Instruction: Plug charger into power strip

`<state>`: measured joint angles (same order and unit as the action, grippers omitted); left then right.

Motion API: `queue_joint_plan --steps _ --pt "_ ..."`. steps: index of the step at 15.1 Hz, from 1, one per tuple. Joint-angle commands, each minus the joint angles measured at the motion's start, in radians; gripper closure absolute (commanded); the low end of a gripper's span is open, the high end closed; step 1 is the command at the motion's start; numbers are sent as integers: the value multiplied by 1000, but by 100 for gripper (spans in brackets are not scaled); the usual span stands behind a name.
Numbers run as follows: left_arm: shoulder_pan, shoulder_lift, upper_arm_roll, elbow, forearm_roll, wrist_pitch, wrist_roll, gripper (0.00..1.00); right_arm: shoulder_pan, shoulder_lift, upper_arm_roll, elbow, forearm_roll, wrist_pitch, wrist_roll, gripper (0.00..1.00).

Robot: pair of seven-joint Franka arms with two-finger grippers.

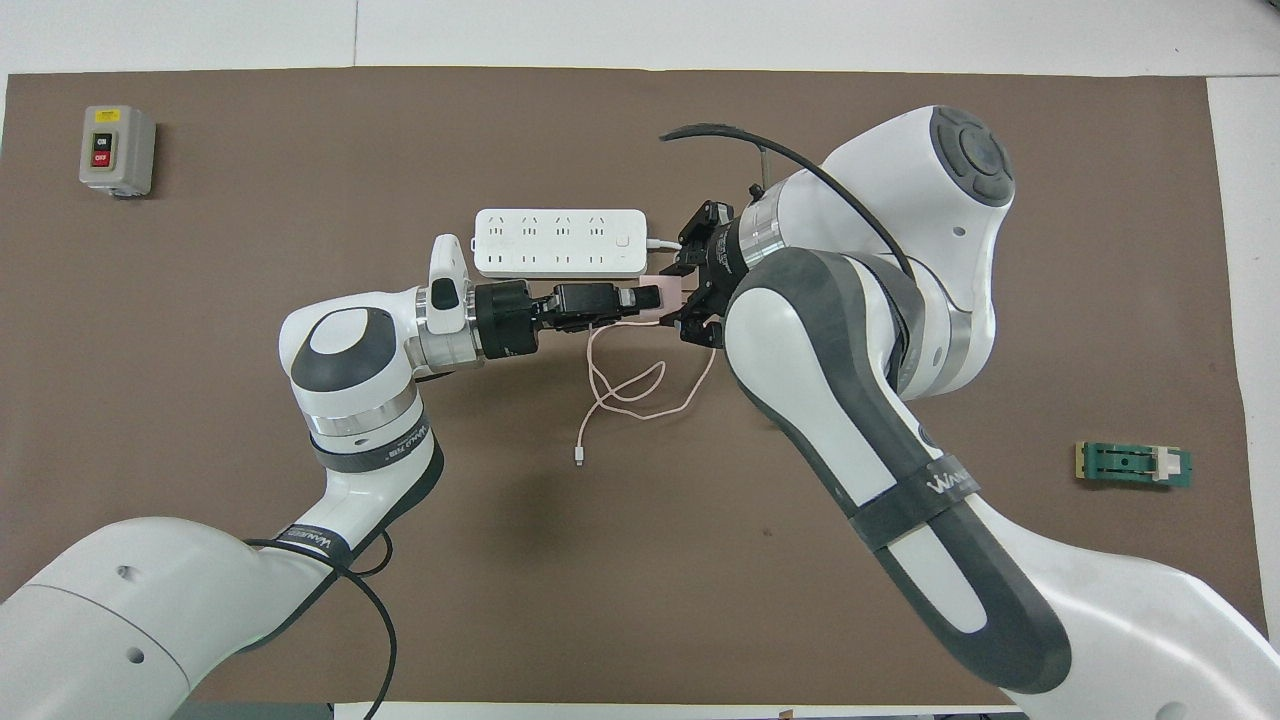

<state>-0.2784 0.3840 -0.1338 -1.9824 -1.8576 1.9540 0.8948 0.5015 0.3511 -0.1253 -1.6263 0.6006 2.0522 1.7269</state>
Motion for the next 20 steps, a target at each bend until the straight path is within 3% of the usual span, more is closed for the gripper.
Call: queue_joint_plan --steps 1,8,13,17,20 --pt "13 12 0 22 -15 -23 36 100 -6 -1 7 5 -12 -12 30 0" --pt "42 7 3 34 -12 -29 21 100 -49 -17 3 6 -30 -26 1 0" --pt "67 -11 16 43 26 -14 -36 100 -118 -47 3 6 -159 -111 -245 0" --pt "74 -40 37 77 147 45 -68 100 -196 -109 3 6 -346 -250 -511 0" --pt "74 -51 48 126 294 92 -129 100 -254 -147 3 8 -409 -312 -709 0"
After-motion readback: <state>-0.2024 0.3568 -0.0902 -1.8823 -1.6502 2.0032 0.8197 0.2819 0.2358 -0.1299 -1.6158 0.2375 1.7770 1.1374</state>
